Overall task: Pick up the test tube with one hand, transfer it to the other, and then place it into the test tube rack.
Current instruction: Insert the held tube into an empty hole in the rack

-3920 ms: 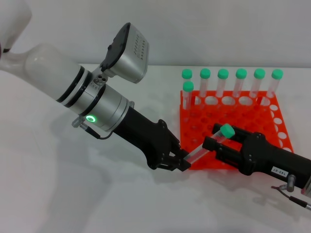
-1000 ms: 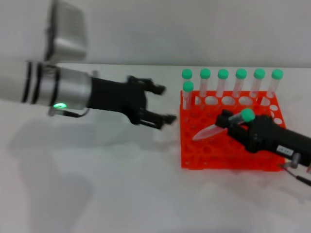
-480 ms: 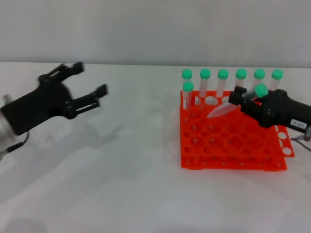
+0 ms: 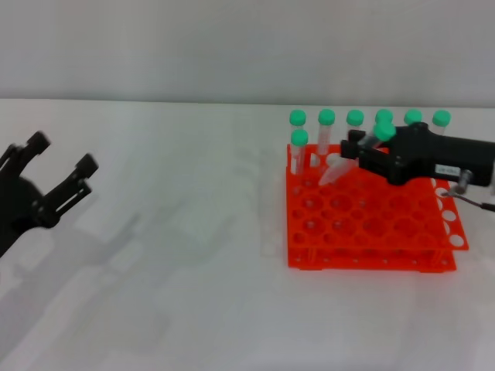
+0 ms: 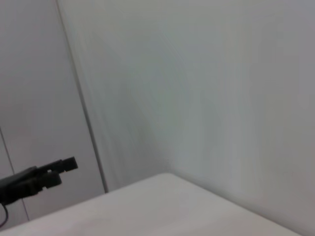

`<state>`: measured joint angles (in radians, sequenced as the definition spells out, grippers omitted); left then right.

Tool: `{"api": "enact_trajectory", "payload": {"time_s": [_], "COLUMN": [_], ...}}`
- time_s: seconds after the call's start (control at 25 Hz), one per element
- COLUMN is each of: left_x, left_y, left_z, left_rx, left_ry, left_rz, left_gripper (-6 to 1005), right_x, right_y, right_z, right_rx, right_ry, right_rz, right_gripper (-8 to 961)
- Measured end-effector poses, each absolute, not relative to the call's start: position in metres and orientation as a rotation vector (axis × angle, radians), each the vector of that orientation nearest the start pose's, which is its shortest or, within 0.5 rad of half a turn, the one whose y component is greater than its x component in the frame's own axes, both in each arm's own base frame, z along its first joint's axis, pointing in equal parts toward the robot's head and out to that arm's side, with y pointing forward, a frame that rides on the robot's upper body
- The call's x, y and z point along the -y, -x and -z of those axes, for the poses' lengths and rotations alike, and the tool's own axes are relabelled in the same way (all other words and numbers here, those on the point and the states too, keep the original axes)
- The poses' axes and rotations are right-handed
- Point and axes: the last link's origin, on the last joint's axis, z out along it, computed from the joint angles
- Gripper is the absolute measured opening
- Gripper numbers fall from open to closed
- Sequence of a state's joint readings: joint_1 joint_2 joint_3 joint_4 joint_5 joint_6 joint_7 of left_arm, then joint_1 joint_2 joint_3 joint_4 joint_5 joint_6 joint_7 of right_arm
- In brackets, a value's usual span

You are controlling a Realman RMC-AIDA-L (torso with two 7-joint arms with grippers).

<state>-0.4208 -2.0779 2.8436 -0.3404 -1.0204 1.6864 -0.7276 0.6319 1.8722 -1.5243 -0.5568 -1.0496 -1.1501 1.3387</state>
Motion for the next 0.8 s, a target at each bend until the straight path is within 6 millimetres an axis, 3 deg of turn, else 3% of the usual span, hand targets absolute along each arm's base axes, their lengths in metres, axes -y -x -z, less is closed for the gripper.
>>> {"api": "enact_trajectory", "payload": {"time_s": [0.36, 0.8], "left_x": [-0.261, -0.262], "left_y": [0.344, 0.343], "left_z": [-0.037, -0.034], "left_rx": [0.505, 0.515], "left_ry": [1.851, 1.849], "left_rz": [1.010, 1.026], "left_gripper": [888, 888], "right_x": [-0.422, -0.434], "right_y": [-0.183, -0.188], "right_z": [-0.003, -0.001], "right_rx": [-0.454, -0.475], "right_ry": [2.611, 2.580], "right_rz": [-0.698, -0.567], "right_gripper": [265, 277]}}
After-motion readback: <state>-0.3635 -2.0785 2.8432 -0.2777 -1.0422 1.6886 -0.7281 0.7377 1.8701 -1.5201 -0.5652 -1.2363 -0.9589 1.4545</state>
